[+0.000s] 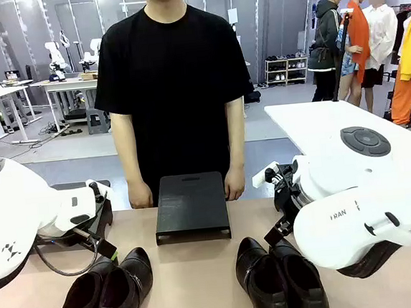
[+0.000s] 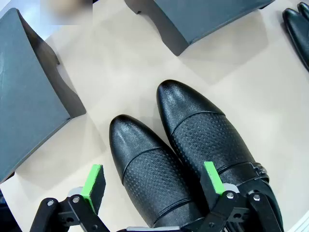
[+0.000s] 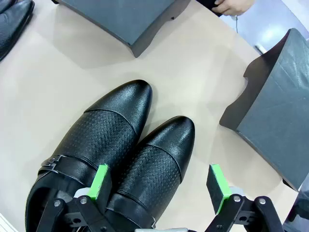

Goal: Place the shoes on the stand as instructed by the person.
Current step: Pick up one pair of Shoes and place it on the Shoes Stand indicated by the person.

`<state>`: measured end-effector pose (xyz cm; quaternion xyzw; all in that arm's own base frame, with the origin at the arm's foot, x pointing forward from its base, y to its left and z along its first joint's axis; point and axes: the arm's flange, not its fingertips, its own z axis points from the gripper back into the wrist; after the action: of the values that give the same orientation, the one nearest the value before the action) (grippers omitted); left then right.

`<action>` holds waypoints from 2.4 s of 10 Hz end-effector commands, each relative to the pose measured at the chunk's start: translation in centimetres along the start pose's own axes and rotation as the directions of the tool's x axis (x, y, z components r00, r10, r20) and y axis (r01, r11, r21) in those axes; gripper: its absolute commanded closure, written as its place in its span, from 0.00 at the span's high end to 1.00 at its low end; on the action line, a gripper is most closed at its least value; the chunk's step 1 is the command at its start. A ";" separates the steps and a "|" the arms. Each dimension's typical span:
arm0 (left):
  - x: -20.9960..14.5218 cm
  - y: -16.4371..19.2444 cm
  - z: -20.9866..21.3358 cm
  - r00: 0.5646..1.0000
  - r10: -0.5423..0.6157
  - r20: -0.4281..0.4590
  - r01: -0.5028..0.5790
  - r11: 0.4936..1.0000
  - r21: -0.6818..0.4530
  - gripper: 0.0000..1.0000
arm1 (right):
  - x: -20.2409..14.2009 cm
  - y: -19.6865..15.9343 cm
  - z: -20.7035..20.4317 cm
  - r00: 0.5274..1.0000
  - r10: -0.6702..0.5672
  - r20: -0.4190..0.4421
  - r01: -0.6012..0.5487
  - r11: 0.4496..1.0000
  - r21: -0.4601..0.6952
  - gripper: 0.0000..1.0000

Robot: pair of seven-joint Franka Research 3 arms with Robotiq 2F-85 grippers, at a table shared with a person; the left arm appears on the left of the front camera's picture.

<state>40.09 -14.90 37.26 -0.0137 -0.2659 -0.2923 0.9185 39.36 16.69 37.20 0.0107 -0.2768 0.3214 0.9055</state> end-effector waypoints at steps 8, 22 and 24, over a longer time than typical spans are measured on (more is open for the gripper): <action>0.0 0.0 0.0 1.000 -0.001 0.000 0.001 1.000 0.000 1.00 | 0.0 0.0 0.0 1.000 0.000 0.000 0.000 1.000 0.000 1.00; -9.3 16.8 24.6 0.943 0.330 0.049 -0.175 0.616 -0.768 1.00 | -9.8 -14.5 25.8 0.883 -0.448 0.142 0.290 0.757 0.586 1.00; -15.7 20.3 24.5 0.864 0.485 0.133 -0.148 0.498 -0.854 1.00 | -15.9 -16.9 26.4 0.806 -0.561 0.190 0.336 0.697 0.633 1.00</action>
<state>28.01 13.53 54.80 -0.5018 -0.2336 -0.2120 0.8054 26.67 -10.08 55.95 0.3938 -0.3072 0.1585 0.8517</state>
